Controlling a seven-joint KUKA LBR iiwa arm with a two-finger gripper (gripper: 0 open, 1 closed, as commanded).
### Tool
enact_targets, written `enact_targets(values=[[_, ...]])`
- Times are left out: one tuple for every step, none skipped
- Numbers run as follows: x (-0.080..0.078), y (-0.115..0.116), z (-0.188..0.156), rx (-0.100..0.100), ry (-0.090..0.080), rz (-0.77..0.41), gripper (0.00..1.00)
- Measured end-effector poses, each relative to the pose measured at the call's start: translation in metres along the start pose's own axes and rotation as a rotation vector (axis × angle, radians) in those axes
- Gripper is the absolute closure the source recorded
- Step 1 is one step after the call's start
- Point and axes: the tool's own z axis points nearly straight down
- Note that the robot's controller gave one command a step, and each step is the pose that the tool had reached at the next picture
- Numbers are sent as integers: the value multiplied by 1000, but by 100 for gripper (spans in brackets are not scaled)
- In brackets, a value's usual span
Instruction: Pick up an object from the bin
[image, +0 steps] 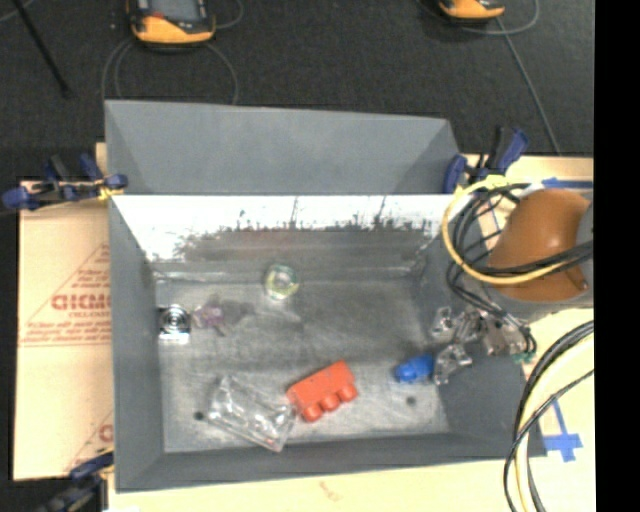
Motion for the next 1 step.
enact_targets(values=[[-2, -4, -135, 5, -9, -79, 100]])
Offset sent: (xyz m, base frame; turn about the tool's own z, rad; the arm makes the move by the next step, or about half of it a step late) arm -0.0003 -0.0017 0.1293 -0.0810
